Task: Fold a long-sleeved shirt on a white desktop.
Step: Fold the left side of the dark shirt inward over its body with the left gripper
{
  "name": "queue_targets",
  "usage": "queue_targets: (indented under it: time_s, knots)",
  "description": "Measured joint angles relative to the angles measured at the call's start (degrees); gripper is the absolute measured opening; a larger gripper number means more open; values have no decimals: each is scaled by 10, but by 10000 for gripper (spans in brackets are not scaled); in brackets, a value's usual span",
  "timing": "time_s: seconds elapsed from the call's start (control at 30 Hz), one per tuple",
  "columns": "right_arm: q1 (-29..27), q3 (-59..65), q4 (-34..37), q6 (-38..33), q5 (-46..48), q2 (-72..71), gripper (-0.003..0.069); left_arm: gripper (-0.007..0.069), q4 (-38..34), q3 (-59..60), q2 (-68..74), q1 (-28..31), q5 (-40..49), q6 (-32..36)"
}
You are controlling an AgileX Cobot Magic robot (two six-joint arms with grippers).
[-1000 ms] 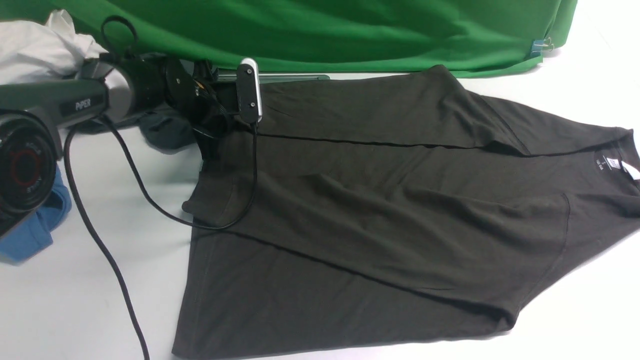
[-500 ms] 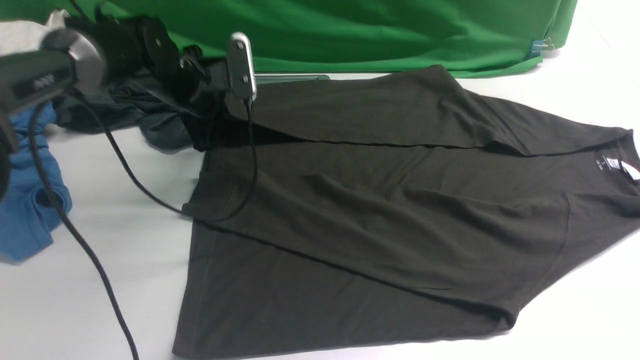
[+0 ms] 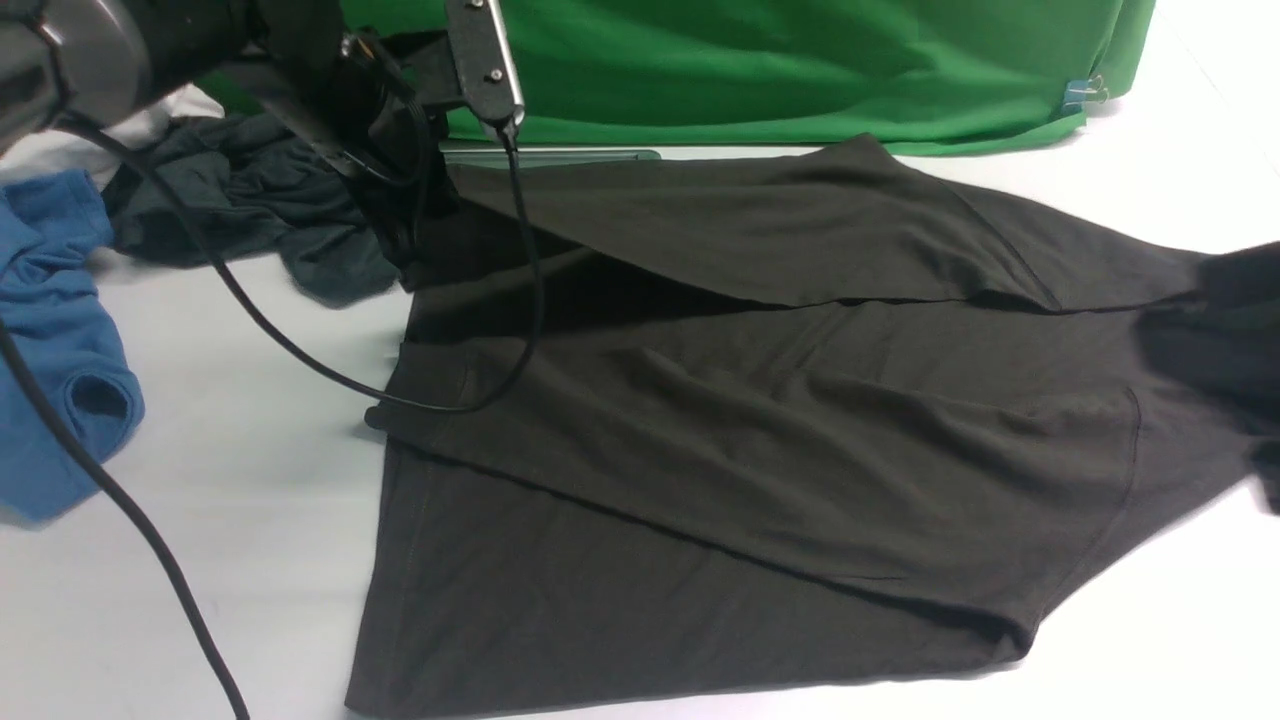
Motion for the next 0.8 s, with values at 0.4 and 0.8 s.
queue_targets:
  time_s: [0.4,0.8]
  knots:
    - [0,0,0,-35,-6,43,293,26,69,32,-78,-59,90,-94]
    - [0,1,0,-37,-6,43,293,28,169,244,-132,-112,33,-115]
